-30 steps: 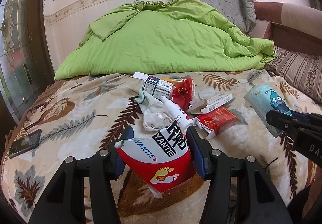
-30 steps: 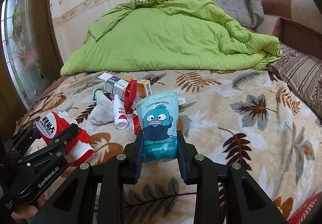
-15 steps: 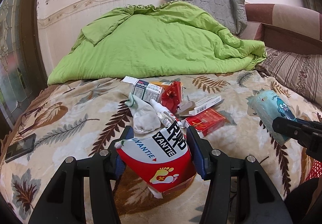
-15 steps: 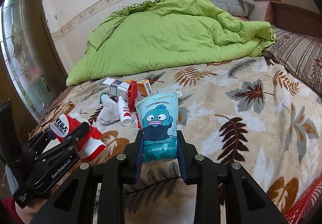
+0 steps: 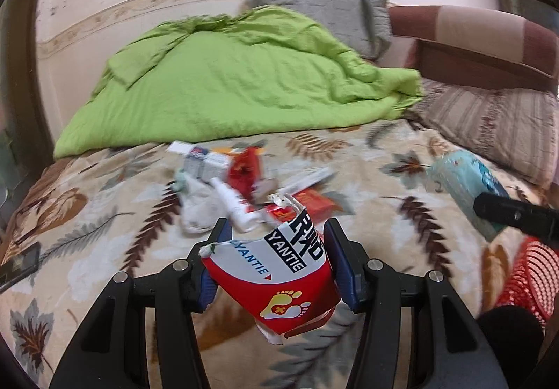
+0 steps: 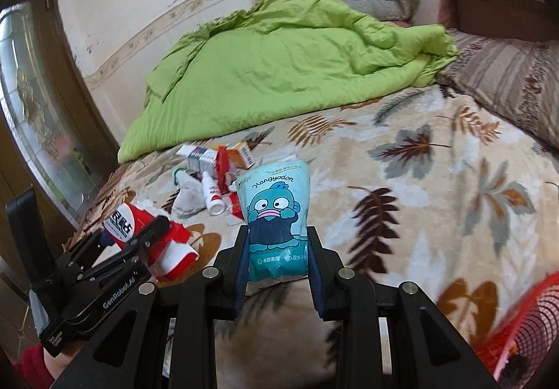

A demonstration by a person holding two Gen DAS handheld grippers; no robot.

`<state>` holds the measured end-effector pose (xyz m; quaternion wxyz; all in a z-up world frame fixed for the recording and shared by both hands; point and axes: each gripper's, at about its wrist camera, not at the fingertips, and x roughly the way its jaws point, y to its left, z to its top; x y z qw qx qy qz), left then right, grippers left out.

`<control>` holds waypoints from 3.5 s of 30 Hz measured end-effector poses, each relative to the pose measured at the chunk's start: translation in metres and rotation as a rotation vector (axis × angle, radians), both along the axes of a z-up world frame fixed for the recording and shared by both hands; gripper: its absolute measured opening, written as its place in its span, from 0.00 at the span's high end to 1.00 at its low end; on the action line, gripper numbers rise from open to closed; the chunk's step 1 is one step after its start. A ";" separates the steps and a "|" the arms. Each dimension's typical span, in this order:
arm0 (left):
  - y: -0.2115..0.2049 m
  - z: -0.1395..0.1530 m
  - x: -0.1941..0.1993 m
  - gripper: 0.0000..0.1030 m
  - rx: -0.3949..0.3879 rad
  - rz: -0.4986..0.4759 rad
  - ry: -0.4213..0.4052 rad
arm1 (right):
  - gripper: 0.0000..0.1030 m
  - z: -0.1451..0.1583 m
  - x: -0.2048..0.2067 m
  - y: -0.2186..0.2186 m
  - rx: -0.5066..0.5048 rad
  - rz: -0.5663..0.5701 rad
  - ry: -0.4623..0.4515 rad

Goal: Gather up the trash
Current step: 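Lift the red-white cup with the left tool while the right tool lifts the tissue pack, then carry cup and tissue pack over the wastebasket and open both tools to drop them, then grasp the white sock with the left tool while the right tool grasps the white spray bottle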

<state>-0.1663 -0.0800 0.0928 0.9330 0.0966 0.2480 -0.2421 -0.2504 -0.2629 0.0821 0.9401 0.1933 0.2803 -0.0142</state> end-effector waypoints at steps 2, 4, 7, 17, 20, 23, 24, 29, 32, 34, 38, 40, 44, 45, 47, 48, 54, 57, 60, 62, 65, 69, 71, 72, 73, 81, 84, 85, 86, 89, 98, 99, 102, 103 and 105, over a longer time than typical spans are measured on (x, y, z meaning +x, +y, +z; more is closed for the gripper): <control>-0.010 0.005 -0.011 0.48 -0.008 -0.040 -0.006 | 0.69 0.006 -0.014 -0.012 0.009 -0.025 -0.013; -0.021 0.011 -0.020 0.48 -0.017 -0.074 -0.012 | 0.69 0.011 -0.031 -0.026 0.015 -0.052 -0.020; -0.039 0.018 -0.036 0.48 -0.033 -0.144 0.004 | 0.69 0.015 -0.055 -0.045 0.009 -0.091 -0.016; -0.133 0.027 -0.091 0.48 -0.039 -0.457 0.128 | 0.69 -0.003 -0.162 -0.138 0.030 -0.348 0.074; -0.172 0.024 -0.115 0.48 -0.032 -0.572 0.189 | 0.69 -0.013 -0.190 -0.164 0.049 -0.434 0.104; -0.204 0.017 -0.140 0.48 -0.015 -0.668 0.250 | 0.69 -0.025 -0.216 -0.186 0.092 -0.501 0.126; -0.213 0.014 -0.146 0.48 -0.005 -0.695 0.270 | 0.69 -0.029 -0.224 -0.192 0.109 -0.521 0.132; -0.256 -0.011 -0.171 0.44 0.063 -0.787 0.351 | 0.65 -0.048 -0.250 -0.215 0.204 -0.582 0.143; -0.268 -0.019 -0.176 0.32 0.075 -0.801 0.379 | 0.60 -0.056 -0.254 -0.221 0.248 -0.592 0.148; -0.268 -0.018 -0.176 0.32 0.067 -0.801 0.381 | 0.55 -0.059 -0.257 -0.225 0.272 -0.593 0.142; -0.261 -0.014 -0.171 0.32 0.054 -0.778 0.376 | 0.55 -0.055 -0.258 -0.226 0.253 -0.596 0.132; -0.257 -0.011 -0.164 0.32 0.044 -0.763 0.379 | 0.55 -0.051 -0.256 -0.226 0.245 -0.598 0.124; -0.237 -0.009 -0.145 0.32 0.031 -0.699 0.379 | 0.55 -0.042 -0.245 -0.220 0.236 -0.569 0.102; -0.231 -0.008 -0.140 0.32 0.028 -0.684 0.380 | 0.54 -0.040 -0.241 -0.218 0.230 -0.555 0.102; -0.216 -0.007 -0.128 0.32 0.021 -0.641 0.370 | 0.54 -0.034 -0.230 -0.208 0.207 -0.517 0.104; -0.209 -0.006 -0.123 0.32 0.020 -0.623 0.361 | 0.54 -0.033 -0.225 -0.206 0.197 -0.506 0.106; -0.155 0.004 -0.084 0.32 0.011 -0.493 0.285 | 0.54 -0.026 -0.183 -0.180 0.186 -0.399 0.113; -0.127 0.005 -0.059 0.31 0.001 -0.416 0.269 | 0.54 -0.019 -0.150 -0.159 0.178 -0.315 0.116; -0.099 0.006 -0.033 0.31 -0.016 -0.332 0.254 | 0.54 -0.011 -0.115 -0.134 0.149 -0.228 0.120; -0.075 0.006 -0.010 0.31 -0.044 -0.259 0.259 | 0.53 -0.006 -0.093 -0.118 0.134 -0.176 0.122; -0.036 0.007 0.027 0.31 -0.101 -0.133 0.275 | 0.51 -0.001 -0.056 -0.092 0.119 -0.096 0.126; 0.008 0.002 0.070 0.31 -0.091 0.089 0.238 | 0.51 0.006 -0.010 -0.057 0.093 -0.002 0.127; 0.025 -0.004 0.093 0.31 -0.079 0.180 0.233 | 0.50 0.009 0.013 -0.040 0.087 0.046 0.124; 0.036 -0.009 0.109 0.31 -0.095 0.228 0.243 | 0.50 0.010 0.027 -0.029 0.074 0.072 0.124; 0.043 -0.013 0.121 0.31 -0.108 0.256 0.256 | 0.50 0.011 0.037 -0.023 0.066 0.082 0.124; 0.059 -0.068 0.201 0.34 -0.206 0.299 0.442 | 0.50 -0.005 0.088 0.011 0.114 0.135 0.153; 0.057 -0.085 0.215 0.44 -0.236 0.286 0.514 | 0.50 -0.009 0.095 0.016 0.101 0.144 0.164; 0.057 -0.085 0.217 0.48 -0.235 0.283 0.501 | 0.50 -0.010 0.098 0.018 0.097 0.146 0.168; 0.057 -0.082 0.218 0.65 -0.223 0.279 0.491 | 0.50 -0.010 0.100 0.018 0.096 0.149 0.169; 0.071 -0.074 0.217 0.68 -0.276 0.287 0.499 | 0.50 -0.011 0.113 0.022 0.097 0.152 0.180; 0.110 -0.052 0.213 0.69 -0.252 0.397 0.406 | 0.50 -0.016 0.187 0.080 -0.003 0.306 0.191; 0.112 -0.051 0.213 0.69 -0.240 0.415 0.392 | 0.50 -0.018 0.201 0.089 -0.027 0.327 0.201; 0.118 -0.049 0.214 0.69 -0.231 0.427 0.380 | 0.50 -0.028 0.232 0.102 -0.059 0.357 0.231; 0.118 -0.049 0.215 0.69 -0.230 0.429 0.377 | 0.51 -0.033 0.242 0.106 -0.079 0.364 0.254; 0.117 -0.048 0.215 0.69 -0.225 0.422 0.373 | 0.54 -0.045 0.260 0.110 -0.103 0.364 0.305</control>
